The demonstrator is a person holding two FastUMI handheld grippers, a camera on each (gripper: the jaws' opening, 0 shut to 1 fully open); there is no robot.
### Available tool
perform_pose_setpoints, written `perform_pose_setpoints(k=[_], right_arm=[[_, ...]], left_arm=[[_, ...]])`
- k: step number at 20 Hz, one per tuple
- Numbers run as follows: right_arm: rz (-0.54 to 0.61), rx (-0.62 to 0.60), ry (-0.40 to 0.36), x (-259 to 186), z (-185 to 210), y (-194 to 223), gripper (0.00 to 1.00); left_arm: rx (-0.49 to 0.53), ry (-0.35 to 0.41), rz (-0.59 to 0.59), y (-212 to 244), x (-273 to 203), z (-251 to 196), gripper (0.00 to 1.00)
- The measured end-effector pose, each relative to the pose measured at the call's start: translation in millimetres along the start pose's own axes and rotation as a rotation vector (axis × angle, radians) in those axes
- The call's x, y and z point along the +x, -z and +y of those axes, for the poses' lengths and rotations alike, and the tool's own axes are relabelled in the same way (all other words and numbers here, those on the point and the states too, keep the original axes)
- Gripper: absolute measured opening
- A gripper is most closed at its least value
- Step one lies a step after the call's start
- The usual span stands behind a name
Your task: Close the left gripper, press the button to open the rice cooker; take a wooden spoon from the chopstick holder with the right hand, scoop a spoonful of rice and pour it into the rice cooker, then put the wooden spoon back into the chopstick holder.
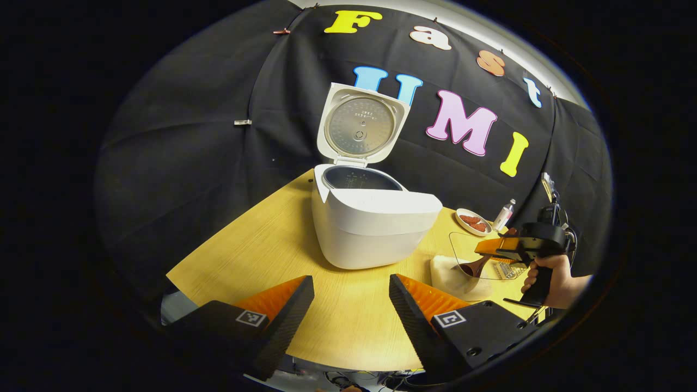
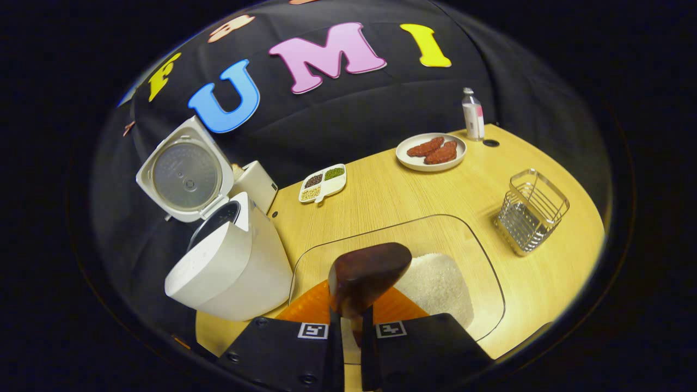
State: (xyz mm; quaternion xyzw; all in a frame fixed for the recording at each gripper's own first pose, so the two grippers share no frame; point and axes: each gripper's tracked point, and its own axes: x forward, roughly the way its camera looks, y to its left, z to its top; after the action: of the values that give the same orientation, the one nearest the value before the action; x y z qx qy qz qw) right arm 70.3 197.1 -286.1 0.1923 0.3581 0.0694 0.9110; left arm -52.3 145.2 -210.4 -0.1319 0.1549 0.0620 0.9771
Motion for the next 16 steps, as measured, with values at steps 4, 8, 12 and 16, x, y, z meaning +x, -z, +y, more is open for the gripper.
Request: perform_pose_setpoints(k=[4,8,12,16], right_arm=[[0.027,0.089,-0.011,-7.8,-4.2,-1.1,0.17],[0.038,0.312,-0.025,-16.1,-14.9,-13.9,0.17],[0.018,0.486,-0.018,-26.0,-35.8,-29.2,0.17],[-0.020,0.556,-0.017,-37.8,-48.9,-48.9,0.17]], left_arm=[[-0.011,0.004,0.006,2.2,1.0,0.4,0.96],[0.004,0.011,-0.012,-5.5,-1.7,-3.4,0.96],[0.019,0.022,-0.022,-10.3,-5.1,-7.3,0.96],[0.043,0.034,-0.033,-14.3,-9.1,-10.6,0.96]])
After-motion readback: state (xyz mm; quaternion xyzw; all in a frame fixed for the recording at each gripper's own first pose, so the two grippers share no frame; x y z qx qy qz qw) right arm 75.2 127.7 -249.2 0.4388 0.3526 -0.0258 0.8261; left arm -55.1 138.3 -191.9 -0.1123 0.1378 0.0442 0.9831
